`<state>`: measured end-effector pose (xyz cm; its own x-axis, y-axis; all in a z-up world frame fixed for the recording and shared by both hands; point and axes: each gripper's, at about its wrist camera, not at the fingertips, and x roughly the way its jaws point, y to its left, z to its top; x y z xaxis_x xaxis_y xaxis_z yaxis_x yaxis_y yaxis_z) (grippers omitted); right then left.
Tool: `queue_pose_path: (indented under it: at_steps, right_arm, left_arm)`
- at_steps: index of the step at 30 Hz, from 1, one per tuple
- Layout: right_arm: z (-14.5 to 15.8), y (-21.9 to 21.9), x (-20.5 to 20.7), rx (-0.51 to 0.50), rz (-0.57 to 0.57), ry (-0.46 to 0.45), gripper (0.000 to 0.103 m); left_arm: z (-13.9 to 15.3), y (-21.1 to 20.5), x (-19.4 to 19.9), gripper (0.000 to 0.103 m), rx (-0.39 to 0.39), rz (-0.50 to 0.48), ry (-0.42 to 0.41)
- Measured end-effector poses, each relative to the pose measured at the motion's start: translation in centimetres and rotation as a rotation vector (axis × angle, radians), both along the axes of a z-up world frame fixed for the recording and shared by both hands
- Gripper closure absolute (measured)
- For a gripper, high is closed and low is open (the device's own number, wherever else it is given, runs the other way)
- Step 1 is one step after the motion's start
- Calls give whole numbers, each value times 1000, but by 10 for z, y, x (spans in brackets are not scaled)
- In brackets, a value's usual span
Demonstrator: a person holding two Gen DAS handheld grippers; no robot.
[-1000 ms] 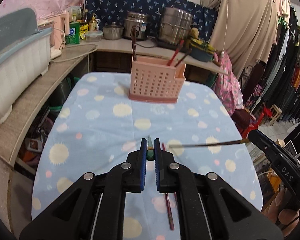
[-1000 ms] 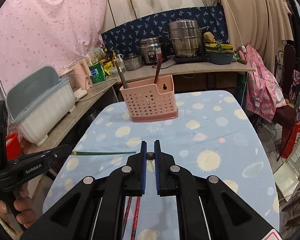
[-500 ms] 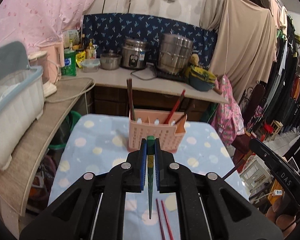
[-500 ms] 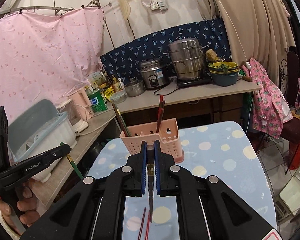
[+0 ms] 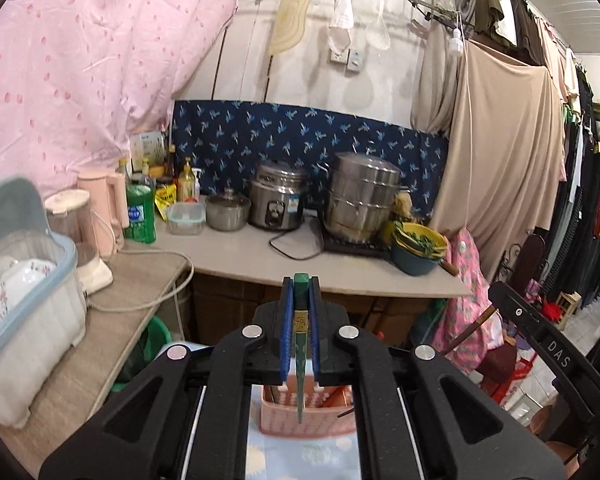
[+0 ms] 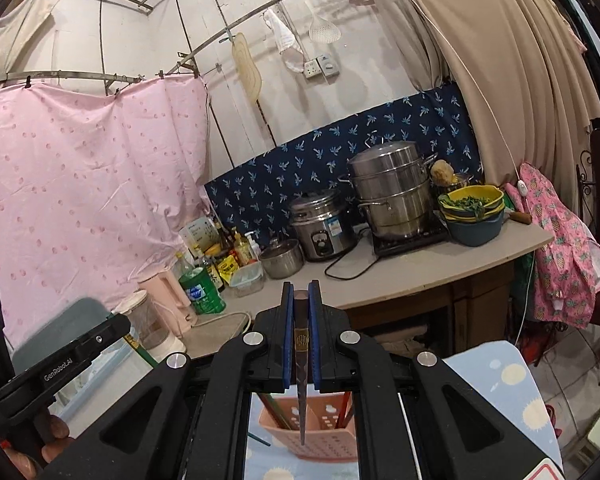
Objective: Organize utensils
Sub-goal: 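Carry both chopsticks into the pink caddy and open both tools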
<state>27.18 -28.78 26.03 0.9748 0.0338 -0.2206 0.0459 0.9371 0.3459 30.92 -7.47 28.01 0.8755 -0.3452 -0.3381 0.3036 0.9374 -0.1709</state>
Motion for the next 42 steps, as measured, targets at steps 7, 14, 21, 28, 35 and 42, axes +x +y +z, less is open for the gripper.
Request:
queue_pose_path:
  at_steps: [7, 14, 21, 28, 35, 42]
  right_arm:
    - [-13, -3, 44, -14, -25, 30, 96]
    - [-53, -1, 69, -12, -13, 108, 96]
    - [-85, 3, 80, -17, -3, 173, 96]
    - [-92, 5, 77, -39, -16, 191, 91]
    - [-80, 6, 51, -39, -15, 159, 82]
    - [-77, 20, 12, -70, 21, 142, 74]
  left_arm:
    - [-14, -11, 46, 96, 7, 21, 23]
    - [-56, -16, 67, 96, 16, 8, 108]
    - [-84, -19, 76, 96, 31, 1, 168]
    - [-96, -20, 73, 94, 39, 5, 189]
    - [-96, -14, 51, 69, 53, 23, 170]
    - [-99, -11, 15, 63, 91, 30, 166]
